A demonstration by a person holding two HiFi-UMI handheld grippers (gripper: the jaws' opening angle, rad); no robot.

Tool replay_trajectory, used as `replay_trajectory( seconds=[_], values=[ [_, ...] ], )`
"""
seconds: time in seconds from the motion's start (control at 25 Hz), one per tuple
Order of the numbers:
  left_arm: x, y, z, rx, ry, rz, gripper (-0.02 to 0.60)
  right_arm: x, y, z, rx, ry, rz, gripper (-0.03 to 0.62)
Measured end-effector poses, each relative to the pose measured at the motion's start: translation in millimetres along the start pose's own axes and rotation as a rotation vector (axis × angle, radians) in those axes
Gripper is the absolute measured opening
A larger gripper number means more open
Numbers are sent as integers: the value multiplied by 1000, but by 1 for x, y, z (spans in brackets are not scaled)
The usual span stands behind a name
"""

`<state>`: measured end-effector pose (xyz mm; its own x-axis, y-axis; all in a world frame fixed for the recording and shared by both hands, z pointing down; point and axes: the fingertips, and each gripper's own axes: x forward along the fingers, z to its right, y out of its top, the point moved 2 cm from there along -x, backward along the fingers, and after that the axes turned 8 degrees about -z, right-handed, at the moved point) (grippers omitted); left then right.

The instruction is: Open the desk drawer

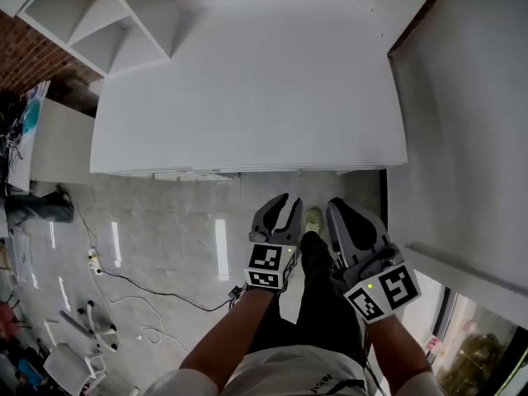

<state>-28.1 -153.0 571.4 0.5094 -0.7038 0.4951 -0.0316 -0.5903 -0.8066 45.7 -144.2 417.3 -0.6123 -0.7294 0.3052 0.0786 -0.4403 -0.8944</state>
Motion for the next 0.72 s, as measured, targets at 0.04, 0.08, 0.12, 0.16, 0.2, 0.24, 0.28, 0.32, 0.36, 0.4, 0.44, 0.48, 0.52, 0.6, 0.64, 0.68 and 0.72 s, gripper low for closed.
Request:
replay_trajectory(
  seconds=[0.04,0.08,0.12,0.16,0.2,0.24,0.28,0.32,0.36,0.4,0.44,0.48,0.52,0.6,0.64,0.68,0.72],
  values=[
    [12,-8,-6,3,30,10,98,6,-4,5,-4,7,5,18],
    [24,-17,-11,6,54,15,98,11,-9,11,-3,13,8,18],
    [35,-26,-13,10,73,16,100,16,-16,17,5,16,9,18],
    [47,-35,-15,16,87,13,101,19,-23,24,17,17,8,18],
    [58,-43,-17,23,101,9,107,23,-29,31,30,19,7,18],
    [70,-49,-21,29,118,4,115,27,-35,39,45,21,8,18],
    [80,-55,-25,34,139,-1,130,30,-40,47,60,25,10,18],
    [89,-61,-31,33,161,-7,150,33,-44,53,73,28,13,18],
    [97,-66,-36,27,179,-14,164,34,-49,58,85,30,15,18],
    [104,-71,-40,19,190,-21,167,35,-53,63,94,31,15,18],
    [110,-76,-43,13,196,-26,167,35,-57,67,101,31,15,18],
    [116,-79,-44,11,197,-30,167,34,-60,71,107,31,14,18],
    [122,-81,-43,12,197,-33,167,34,-63,75,112,30,13,18],
    [130,-82,-43,17,197,-37,167,33,-66,81,119,26,12,18],
    [133,-82,-43,15,202,-39,166,33,-67,83,122,26,12,18],
    [135,-82,-45,10,210,-39,166,33,-67,85,125,26,14,18],
    [135,-81,-47,3,220,-38,161,33,-67,86,127,28,17,18]
  ],
)
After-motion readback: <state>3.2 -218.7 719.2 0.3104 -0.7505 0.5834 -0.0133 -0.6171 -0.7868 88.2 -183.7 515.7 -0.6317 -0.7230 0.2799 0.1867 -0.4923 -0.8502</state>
